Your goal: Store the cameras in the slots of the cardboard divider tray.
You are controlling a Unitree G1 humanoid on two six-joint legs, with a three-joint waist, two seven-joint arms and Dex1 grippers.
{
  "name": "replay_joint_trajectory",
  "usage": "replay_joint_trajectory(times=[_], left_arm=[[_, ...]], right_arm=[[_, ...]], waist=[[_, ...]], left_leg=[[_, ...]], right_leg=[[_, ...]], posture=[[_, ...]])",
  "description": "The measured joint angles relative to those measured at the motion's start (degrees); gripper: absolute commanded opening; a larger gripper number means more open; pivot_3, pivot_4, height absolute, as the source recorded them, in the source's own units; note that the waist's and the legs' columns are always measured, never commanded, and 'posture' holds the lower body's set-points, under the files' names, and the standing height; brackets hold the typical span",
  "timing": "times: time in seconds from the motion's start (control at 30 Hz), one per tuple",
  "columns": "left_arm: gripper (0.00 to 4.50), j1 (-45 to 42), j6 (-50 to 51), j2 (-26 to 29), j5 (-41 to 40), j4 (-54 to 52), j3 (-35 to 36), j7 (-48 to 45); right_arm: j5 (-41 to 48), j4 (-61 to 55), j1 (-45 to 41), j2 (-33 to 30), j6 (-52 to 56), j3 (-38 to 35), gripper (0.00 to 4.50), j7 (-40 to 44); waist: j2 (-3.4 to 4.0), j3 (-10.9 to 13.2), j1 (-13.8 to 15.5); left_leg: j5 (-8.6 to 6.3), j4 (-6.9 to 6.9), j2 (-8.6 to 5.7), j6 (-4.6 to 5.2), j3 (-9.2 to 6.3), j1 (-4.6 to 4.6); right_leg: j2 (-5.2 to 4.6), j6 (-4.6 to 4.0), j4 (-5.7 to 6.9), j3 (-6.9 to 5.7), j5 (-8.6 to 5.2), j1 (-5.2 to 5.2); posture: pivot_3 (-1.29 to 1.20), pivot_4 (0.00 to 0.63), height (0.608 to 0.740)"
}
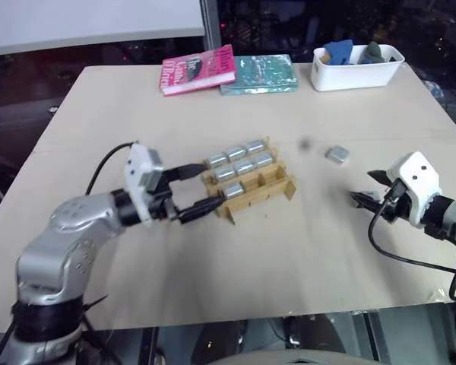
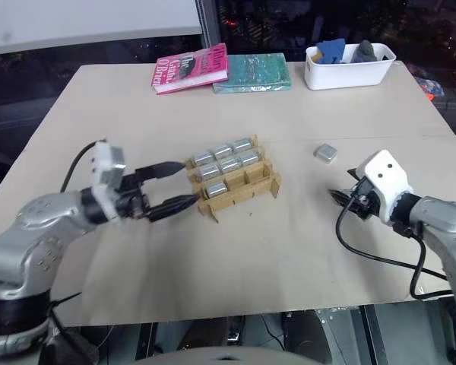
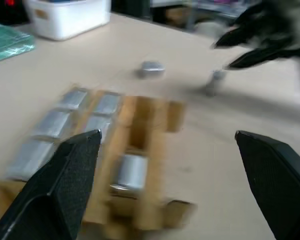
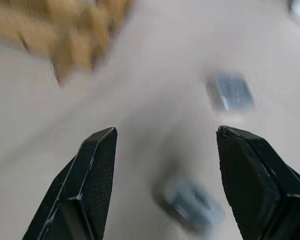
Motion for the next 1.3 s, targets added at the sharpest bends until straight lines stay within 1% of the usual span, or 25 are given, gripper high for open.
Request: replay_joint_trajectory(times=[0.07,0.13,0.23,0.3,0.5,0.67,0.87,0.93,1.0,1.07,1.1,1.3], left_arm=[[4.47,2.4,0.15,0.76,-2.43,-1.69,1.14,-1.19],[4.47,5.13,0.13,1.69,-4.26,-3.72,2.16,-2.79],[4.47,6.74,-0.06,2.31,-5.7,-5.57,2.48,-3.4],[4.47,6.96,-0.26,2.36,-6.03,-6.1,2.37,-2.97],[4.47,8.56,-1.52,2.6,-7.06,-8.65,2.05,-3.09],[4.47,10.21,-2.52,3.59,-7.65,-9.54,2.29,-3.62],[4.47,11.49,-3.83,4.37,-8.74,-11.36,2.35,-4.43],[4.5,11.48,-4.08,4.58,-9.24,-11.49,2.35,-4.28],[4.5,11.45,-4.12,4.7,-9.31,-11.55,2.35,-4.08],[4.5,11.29,-4.11,4.81,-9.45,-11.76,2.35,-3.13],[4.5,11.07,-4.08,4.88,-9.58,-11.92,2.32,-2.7],[4.5,10.66,-4.03,5.24,-10.47,-12.47,2.34,-0.53]], right_arm=[[-0.21,1.19,0.06,-1.33,-0.26,0.16,3.16,1.98],[-1.21,3.48,0.05,-4.37,-2.17,1.38,3.16,5.21],[-5.41,9.49,-2.18,-8.94,-8.17,5.23,3.16,11.01],[-8.25,14.19,-5.9,-10.38,-12.88,8.76,3.16,15.05],[-13.12,25.5,-15.34,-10.27,-18.71,16.0,3.16,22.83],[-15.26,31.38,-19.52,-9.18,-20.72,19.1,3.16,27.33],[-16.9,35.22,-21.47,-8.03,-21.46,20.14,3.16,30.13],[-17.34,36.18,-22.11,-7.2,-21.45,20.15,2.61,30.8],[-17.61,36.33,-22.13,-6.8,-21.43,20.18,1.81,31.07],[-17.7,36.51,-22.21,-6.56,-21.47,20.16,0.89,32.18],[-17.82,36.37,-22.32,-6.53,-21.56,20.16,0.61,32.3],[-18.11,35.4,-22.52,-5.46,-22.47,20.15,0.61,32.19]], waist=[[0.03,-0.01,-0.01],[0.03,-0.01,-0.06],[0.04,-0.01,-0.02],[0.04,-0.01,-0.09],[0.05,-0.01,-0.17],[0.05,0.0,-0.07],[0.07,0.01,-0.08],[0.07,0.01,-0.09],[0.08,0.01,-0.1],[0.08,0.01,-0.1],[0.06,0.0,-0.15],[0.09,0.0,-0.28]], left_leg=[[0.0,0.0,0.0,0.0,0.01,0.01],[-0.01,0.0,0.0,0.01,0.04,0.03],[-0.01,0.01,0.0,0.03,0.05,0.07],[-0.01,0.02,0.02,0.02,0.06,0.11],[-0.01,0.01,0.02,0.01,0.08,0.1],[-0.02,-0.04,0.02,0.01,0.05,0.07],[-0.02,-0.05,0.01,0.01,0.05,0.07],[-0.02,-0.05,0.01,0.01,0.05,0.08],[-0.02,-0.05,0.01,0.01,0.05,0.07],[-0.02,-0.06,0.01,0.01,0.05,0.07],[-0.02,-0.05,0.02,0.01,0.05,0.08],[-0.02,-0.05,0.02,0.01,0.06,0.1]], right_leg=[[0.0,0.0,0.01,0.01,0.0,0.0],[-0.01,-0.01,0.0,0.02,0.0,0.01],[-0.02,-0.01,-0.02,0.02,-0.01,0.06],[0.01,-0.02,-0.02,0.02,-0.01,0.09],[0.0,-0.02,-0.03,0.05,-0.01,0.07],[-0.02,-0.02,-0.09,0.03,-0.01,0.06],[-0.06,-0.03,-0.09,0.03,-0.01,0.06],[-0.05,-0.03,-0.09,0.03,0.0,0.06],[-0.05,-0.03,-0.09,0.03,0.0,0.05],[-0.05,-0.03,-0.09,0.03,0.0,0.05],[-0.05,-0.03,-0.09,0.03,0.0,0.07],[-0.04,-0.03,-0.06,0.06,0.0,0.05]], posture=[[0.0,0.15,0.74],[0.0,0.15,0.74],[0.0,0.15,0.74],[0.0,0.15,0.74],[0.0,0.15,0.74],[0.0,0.15,0.74],[0.0,0.15,0.74],[0.0,0.15,0.74],[0.0,0.15,0.74],[0.0,0.15,0.74],[0.0,0.15,0.74],[0.0,0.15,0.74]])
